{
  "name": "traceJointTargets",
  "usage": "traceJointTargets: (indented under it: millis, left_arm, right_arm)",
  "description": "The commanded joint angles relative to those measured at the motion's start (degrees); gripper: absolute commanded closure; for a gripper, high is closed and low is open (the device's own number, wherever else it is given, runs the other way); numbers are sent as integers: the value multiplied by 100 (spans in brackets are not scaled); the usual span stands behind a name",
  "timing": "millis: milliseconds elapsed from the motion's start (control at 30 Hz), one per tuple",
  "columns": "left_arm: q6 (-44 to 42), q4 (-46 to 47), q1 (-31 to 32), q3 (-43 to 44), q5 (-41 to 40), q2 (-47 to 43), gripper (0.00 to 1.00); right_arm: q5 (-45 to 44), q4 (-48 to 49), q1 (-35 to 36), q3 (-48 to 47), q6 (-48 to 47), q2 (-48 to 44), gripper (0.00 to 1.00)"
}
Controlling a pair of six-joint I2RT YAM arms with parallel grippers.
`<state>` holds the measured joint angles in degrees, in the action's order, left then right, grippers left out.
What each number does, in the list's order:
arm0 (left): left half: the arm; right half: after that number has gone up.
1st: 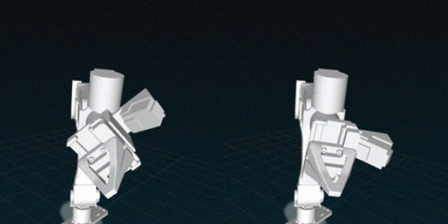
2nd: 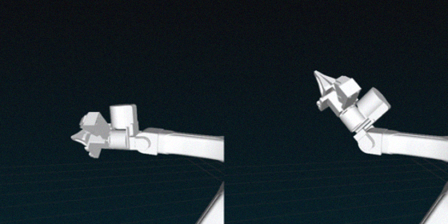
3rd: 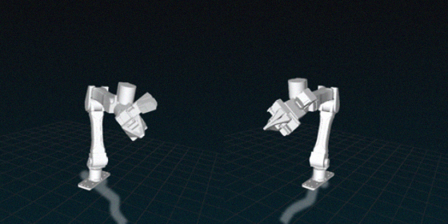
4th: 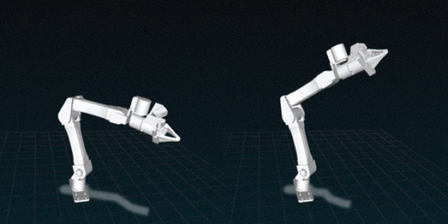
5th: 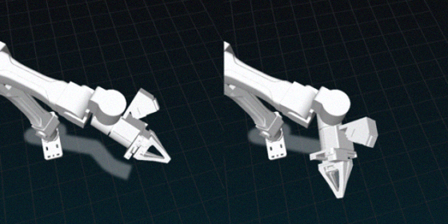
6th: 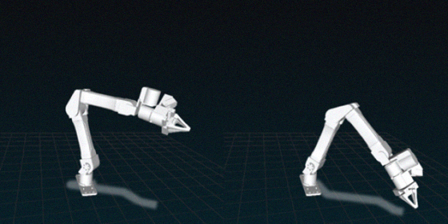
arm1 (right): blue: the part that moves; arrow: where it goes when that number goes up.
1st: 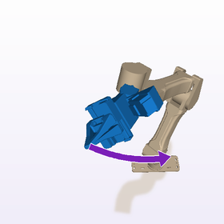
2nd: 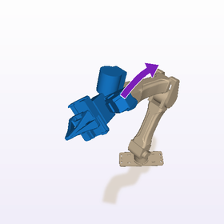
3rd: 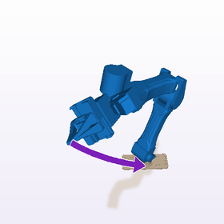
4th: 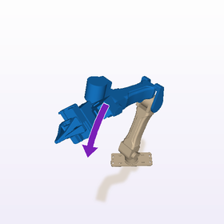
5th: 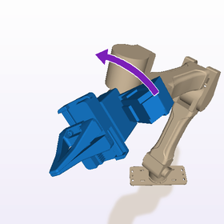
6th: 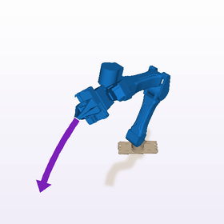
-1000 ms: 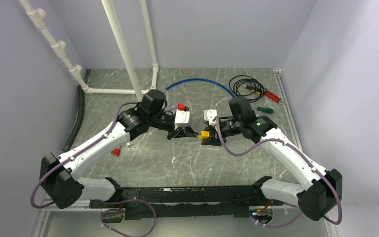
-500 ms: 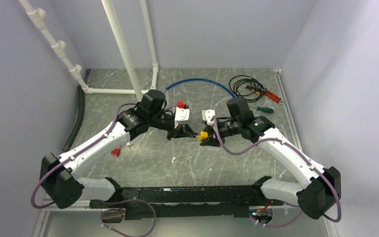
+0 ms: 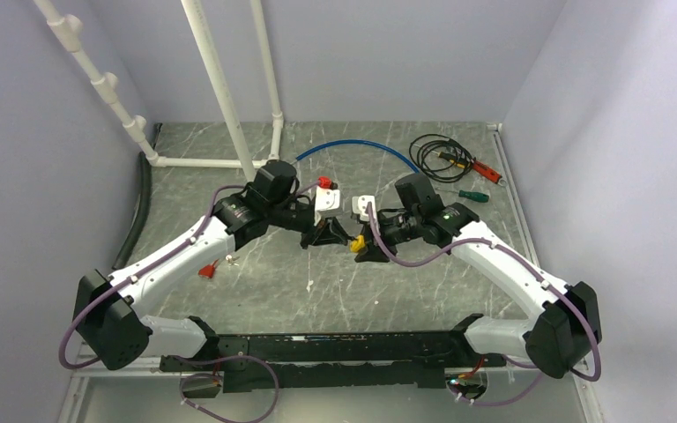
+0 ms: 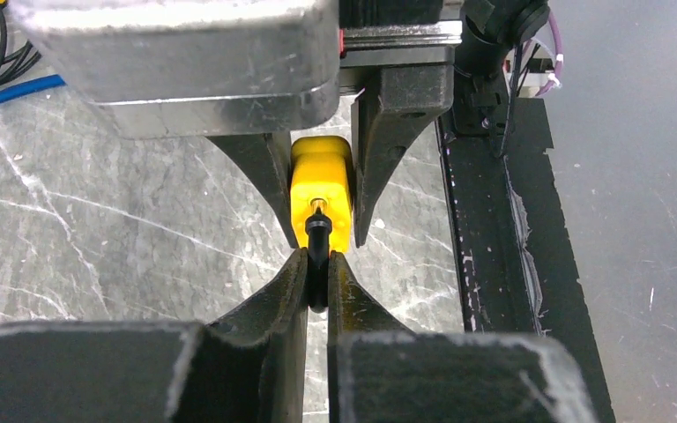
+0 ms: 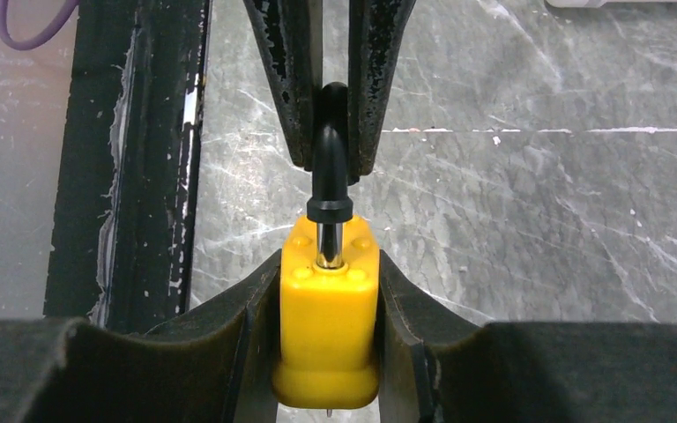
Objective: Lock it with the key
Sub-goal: Lock the lock.
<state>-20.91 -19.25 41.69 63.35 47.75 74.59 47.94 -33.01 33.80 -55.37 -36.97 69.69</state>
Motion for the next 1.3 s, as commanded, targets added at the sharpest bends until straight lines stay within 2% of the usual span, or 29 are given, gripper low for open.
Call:
traceJointTargets:
  millis: [0,67,133,200,300,367,467,533,667,733,867,1000,1100,1267]
  left_arm:
    - [513,338,21,121,303,-9,100]
    - [740,337,-196,208,383,-115,100]
    - [1020,354,-408,300,426,-203,100]
    - [1126,247,-527,453,349,-276,100]
    - [1393,352,-675,637,469,-346,100]
    - [1689,555,-759,763,654,-329,100]
    - [2158,783,-833,1000,794,-275,100]
    - [2436,908,-871,1175,963,-193,100]
    - [2757,1046,-897,1543,1172,-36,100]
    - [2986,1188,-900,1713,1216,53,100]
    - [3495,1678,-926,1937,1161,218,100]
    - [4044,2170,-928,2092,1145,389,100]
    - [4382,2454,-926,2112,1023,462,100]
    - [4703,2709,-947,2082,839,525,100]
  right_arm:
    - [197,1104,18,-599,260,-96,100]
    - [198,1113,-134,-494,410,-206,99]
    - [248,1005,-314,-483,551,-302,83]
    - [353,849,-523,-492,685,-366,76]
    - [501,834,-894,-459,1146,-471,46]
    - [599,811,-1093,-456,1365,-518,32]
    - [724,705,-1329,-480,1538,-576,14]
    - [775,719,-1419,-462,1618,-672,8]
    - [827,1308,-1440,-285,2116,-937,6]
    - [862,1957,-1430,-168,2698,-1026,6]
    - [914,3041,-1348,-65,3647,-1071,3]
    - [858,3668,-1190,-117,4252,-1005,3]
    - [822,4297,-1127,-17,4836,-879,7]
    - [785,5296,-1122,262,5905,-712,21]
